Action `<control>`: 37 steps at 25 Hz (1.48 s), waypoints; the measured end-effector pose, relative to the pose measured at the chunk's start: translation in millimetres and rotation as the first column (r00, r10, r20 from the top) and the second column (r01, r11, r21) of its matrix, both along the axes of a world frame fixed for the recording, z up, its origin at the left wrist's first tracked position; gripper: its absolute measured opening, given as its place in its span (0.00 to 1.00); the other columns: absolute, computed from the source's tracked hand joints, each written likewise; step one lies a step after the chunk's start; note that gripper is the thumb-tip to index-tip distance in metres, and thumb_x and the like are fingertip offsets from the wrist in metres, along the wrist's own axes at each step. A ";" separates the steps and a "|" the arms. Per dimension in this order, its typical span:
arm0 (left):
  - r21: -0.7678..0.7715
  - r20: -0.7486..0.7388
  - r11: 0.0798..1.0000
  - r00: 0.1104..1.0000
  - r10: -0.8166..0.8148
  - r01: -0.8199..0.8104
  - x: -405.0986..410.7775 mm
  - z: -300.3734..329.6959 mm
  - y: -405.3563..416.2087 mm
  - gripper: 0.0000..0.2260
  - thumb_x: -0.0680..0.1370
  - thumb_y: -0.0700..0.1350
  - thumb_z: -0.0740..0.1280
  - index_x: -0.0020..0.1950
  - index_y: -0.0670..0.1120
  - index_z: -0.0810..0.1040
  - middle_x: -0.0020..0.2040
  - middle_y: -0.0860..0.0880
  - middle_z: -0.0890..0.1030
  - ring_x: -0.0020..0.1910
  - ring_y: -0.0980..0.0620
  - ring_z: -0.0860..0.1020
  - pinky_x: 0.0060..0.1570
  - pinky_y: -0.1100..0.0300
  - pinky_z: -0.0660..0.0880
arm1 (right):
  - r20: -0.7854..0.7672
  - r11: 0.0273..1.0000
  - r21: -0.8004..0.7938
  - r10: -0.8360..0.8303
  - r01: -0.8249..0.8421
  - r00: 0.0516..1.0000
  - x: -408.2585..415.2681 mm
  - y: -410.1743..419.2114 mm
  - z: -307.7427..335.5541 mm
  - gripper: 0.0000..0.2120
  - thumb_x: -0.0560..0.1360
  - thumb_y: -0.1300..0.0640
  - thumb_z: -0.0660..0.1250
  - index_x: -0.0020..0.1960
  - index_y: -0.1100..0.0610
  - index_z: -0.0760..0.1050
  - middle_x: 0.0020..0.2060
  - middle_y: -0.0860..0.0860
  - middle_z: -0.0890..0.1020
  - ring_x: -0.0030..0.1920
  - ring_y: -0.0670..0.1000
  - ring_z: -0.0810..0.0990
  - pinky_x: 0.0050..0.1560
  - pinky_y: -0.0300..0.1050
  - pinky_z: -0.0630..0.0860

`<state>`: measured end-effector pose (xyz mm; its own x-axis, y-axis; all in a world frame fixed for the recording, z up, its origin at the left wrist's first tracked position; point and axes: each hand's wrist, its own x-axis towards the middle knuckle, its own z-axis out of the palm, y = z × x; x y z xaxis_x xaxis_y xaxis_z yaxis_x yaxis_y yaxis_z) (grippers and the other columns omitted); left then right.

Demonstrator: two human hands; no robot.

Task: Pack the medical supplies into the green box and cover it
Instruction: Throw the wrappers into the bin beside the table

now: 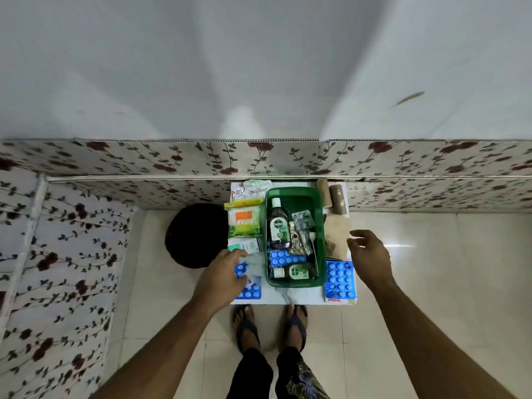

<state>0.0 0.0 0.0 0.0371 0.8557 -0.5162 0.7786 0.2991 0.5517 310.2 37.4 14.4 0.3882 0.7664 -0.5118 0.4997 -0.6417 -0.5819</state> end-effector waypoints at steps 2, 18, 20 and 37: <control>0.022 -0.109 0.990 0.985 -0.137 0.140 8.7 -26.7 1.7 0.24 0.70 0.48 0.73 0.64 0.54 0.73 0.55 0.51 0.75 0.52 0.50 0.79 0.46 0.53 0.77 | 0.049 0.995 -0.084 -0.053 0.057 0.997 2.5 7.6 -29.0 0.20 0.77 0.50 0.67 0.66 0.57 0.72 0.56 0.56 0.83 0.52 0.56 0.80 0.48 0.44 0.69; 0.232 -0.124 0.973 0.992 0.026 0.004 21.5 -18.4 6.9 0.15 0.69 0.40 0.69 0.31 0.49 0.63 0.32 0.53 0.66 0.29 0.51 0.69 0.28 0.60 0.63 | -0.052 0.957 -0.077 -0.283 0.279 0.958 17.9 18.5 -60.1 0.12 0.72 0.59 0.70 0.55 0.60 0.79 0.46 0.56 0.84 0.45 0.58 0.82 0.43 0.49 0.79; 0.251 -0.067 0.964 0.992 0.111 -0.091 12.2 1.2 10.7 0.11 0.69 0.39 0.70 0.32 0.46 0.68 0.36 0.52 0.71 0.30 0.54 0.72 0.29 0.64 0.66 | -0.059 0.935 -0.005 -0.354 0.354 0.933 18.9 18.6 -31.1 0.11 0.73 0.61 0.69 0.55 0.60 0.79 0.47 0.56 0.84 0.45 0.57 0.81 0.45 0.50 0.79; -0.059 0.135 0.827 0.816 0.562 -0.559 -234.4 -185.8 59.6 0.11 0.73 0.51 0.63 0.52 0.50 0.78 0.47 0.44 0.83 0.47 0.43 0.82 0.49 0.44 0.79 | 0.079 0.910 0.173 0.369 -0.377 0.926 -359.1 60.3 -104.7 0.09 0.73 0.59 0.64 0.50 0.56 0.79 0.44 0.56 0.84 0.45 0.60 0.82 0.41 0.50 0.78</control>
